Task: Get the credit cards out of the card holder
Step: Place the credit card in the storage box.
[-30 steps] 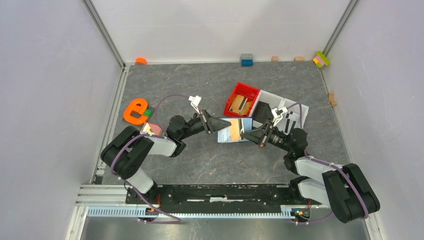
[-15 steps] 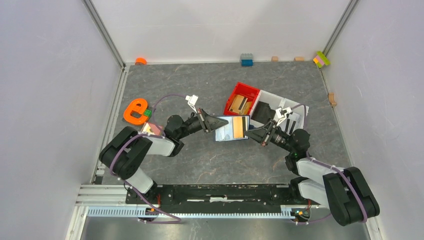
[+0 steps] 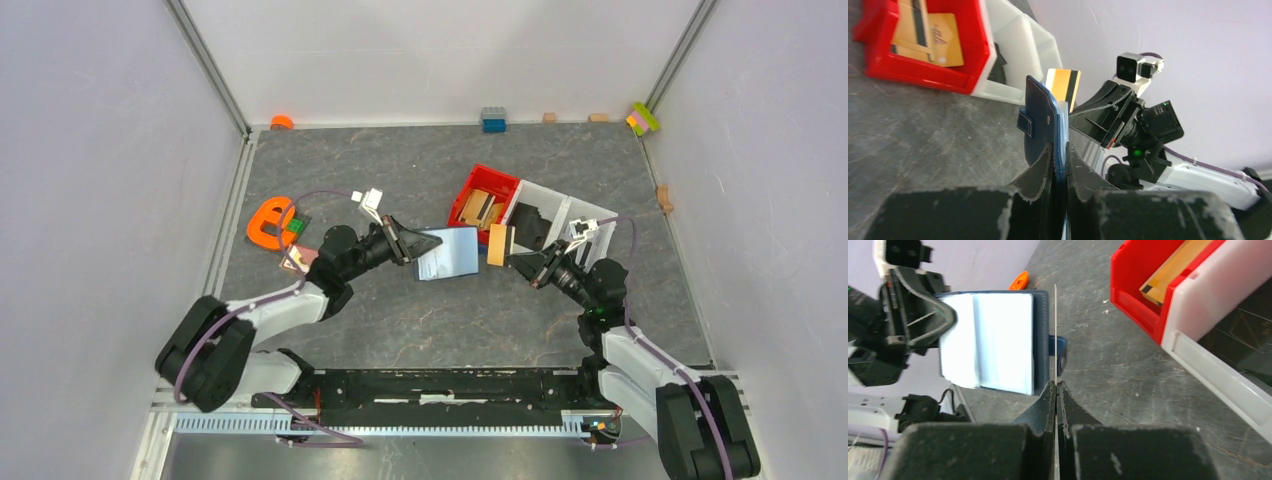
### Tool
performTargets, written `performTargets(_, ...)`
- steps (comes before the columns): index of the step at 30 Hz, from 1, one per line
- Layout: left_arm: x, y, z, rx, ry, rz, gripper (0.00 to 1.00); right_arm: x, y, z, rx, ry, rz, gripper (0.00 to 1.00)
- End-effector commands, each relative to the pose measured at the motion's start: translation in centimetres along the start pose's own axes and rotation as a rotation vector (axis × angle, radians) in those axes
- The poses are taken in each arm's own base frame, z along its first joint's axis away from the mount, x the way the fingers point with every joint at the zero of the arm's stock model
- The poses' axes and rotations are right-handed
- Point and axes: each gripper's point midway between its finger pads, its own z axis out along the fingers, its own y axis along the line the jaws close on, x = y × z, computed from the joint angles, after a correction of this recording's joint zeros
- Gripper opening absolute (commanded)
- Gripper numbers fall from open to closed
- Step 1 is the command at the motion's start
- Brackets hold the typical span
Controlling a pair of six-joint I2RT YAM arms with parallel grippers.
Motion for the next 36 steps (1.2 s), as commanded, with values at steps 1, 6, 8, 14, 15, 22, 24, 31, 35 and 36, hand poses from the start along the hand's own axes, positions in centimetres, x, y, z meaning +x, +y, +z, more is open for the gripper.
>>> performTargets(1,-2.2,1.2,-1.4,-0.149,-0.087,0.128,0.02,-1.2,-1.6,0.0,0.089,-0.034,-0.077,0.0)
performTargets(6,-3.7,1.0,-3.3,-0.213,-0.169,0.182,0.02,-1.5,-2.5,0.0,0.138,-0.041,-0.1,0.0)
performTargets(8,-4.1,1.1,-3.8,-0.241,-0.186,0.193,0.02,-1.6,-2.6,0.1,0.139,-0.04,-0.098,0.0)
performTargets(14,-4.9,1.7,-5.0,-0.305,-0.229,0.234,0.02,-2.5,-2.8,1.1,0.146,-0.038,-0.078,0.0)
performTargets(15,-5.1,1.8,-5.3,-0.317,-0.24,0.239,0.02,-2.6,-3.1,1.3,0.158,-0.038,-0.07,0.0)
performTargets(22,-6.3,2.9,-6.6,-0.406,-0.304,0.263,0.02,-3.6,-5.3,3.1,0.242,-0.051,0.01,0.0)
performTargets(24,-6.3,2.9,-6.7,-0.407,-0.309,0.263,0.02,-4.0,-5.6,3.8,0.244,-0.061,0.04,0.0)
performTargets(31,-6.7,2.6,-7.3,-0.406,-0.34,0.266,0.02,-4.3,-4.9,7.3,0.196,-0.04,0.122,0.0)
performTargets(35,-6.7,2.5,-7.5,-0.404,-0.351,0.264,0.02,-4.9,-5.6,8.3,0.258,-0.069,0.128,0.0)
performTargets(36,-6.7,2.5,-7.5,-0.403,-0.35,0.264,0.02,-5.1,-5.8,8.5,0.277,-0.079,0.13,0.0)
